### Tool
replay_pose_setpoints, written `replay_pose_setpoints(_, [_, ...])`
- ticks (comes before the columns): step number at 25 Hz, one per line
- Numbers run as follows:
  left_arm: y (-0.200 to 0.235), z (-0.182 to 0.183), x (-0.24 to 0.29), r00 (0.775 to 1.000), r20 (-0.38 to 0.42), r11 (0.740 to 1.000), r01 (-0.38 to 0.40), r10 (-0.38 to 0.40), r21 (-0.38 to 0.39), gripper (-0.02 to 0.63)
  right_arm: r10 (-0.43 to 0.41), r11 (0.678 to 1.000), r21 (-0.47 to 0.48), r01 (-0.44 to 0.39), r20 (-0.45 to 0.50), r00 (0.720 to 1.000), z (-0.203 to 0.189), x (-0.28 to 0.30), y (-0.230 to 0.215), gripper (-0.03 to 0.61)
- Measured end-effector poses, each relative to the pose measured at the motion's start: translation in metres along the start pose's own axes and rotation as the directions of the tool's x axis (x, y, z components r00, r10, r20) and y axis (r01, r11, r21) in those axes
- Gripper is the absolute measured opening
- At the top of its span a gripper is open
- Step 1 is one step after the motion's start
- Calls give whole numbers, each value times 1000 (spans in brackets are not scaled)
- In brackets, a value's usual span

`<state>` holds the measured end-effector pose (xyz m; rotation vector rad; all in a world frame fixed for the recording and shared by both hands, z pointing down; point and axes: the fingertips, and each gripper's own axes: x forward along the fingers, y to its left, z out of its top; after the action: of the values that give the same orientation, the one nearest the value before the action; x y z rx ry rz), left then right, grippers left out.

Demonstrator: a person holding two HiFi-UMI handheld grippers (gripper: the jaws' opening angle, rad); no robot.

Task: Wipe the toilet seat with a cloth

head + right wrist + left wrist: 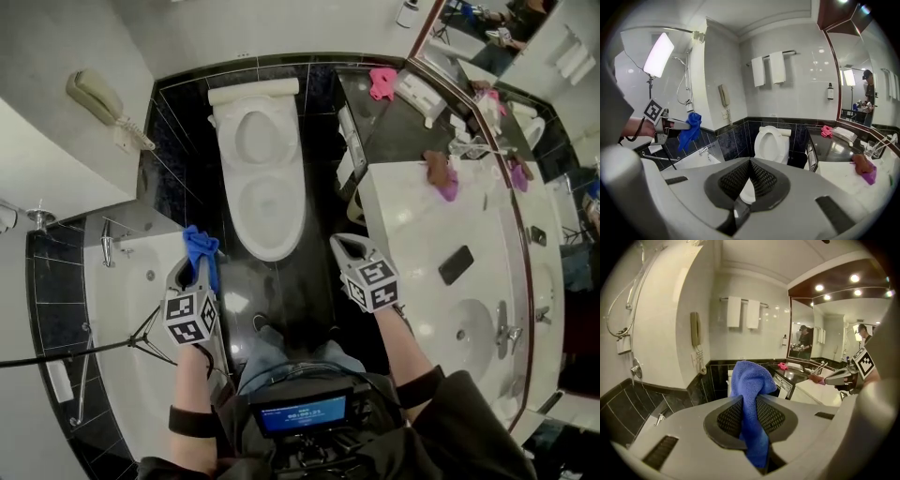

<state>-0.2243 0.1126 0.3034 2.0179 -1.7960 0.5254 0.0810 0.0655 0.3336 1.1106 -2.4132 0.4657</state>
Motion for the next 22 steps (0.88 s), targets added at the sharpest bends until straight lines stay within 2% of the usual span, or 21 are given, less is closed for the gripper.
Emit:
replay_pose_setpoints(6, [-30,-10,-21,1000,4,1000,-12,12,-13,69,9,1000,4,-9,1,1000,-26,-27,-13,21])
replay_pose_setpoints(13, [-47,-17,-39,1000,13,999,-16,16,-33,69,31,999,22,-31,1,1000,-38,-45,-3,21])
replay_pose_setpoints(17, [-50,-22,-44,1000,8,999,-11,11,-37,69,41,999,19,-41,0,999,-39,-49,4,21])
replay_pose_setpoints(22, [-47,-25,-49,1000,14,997,-23,24,-76,69,44,999,13,-44,-4,999,-40,-50,6,21])
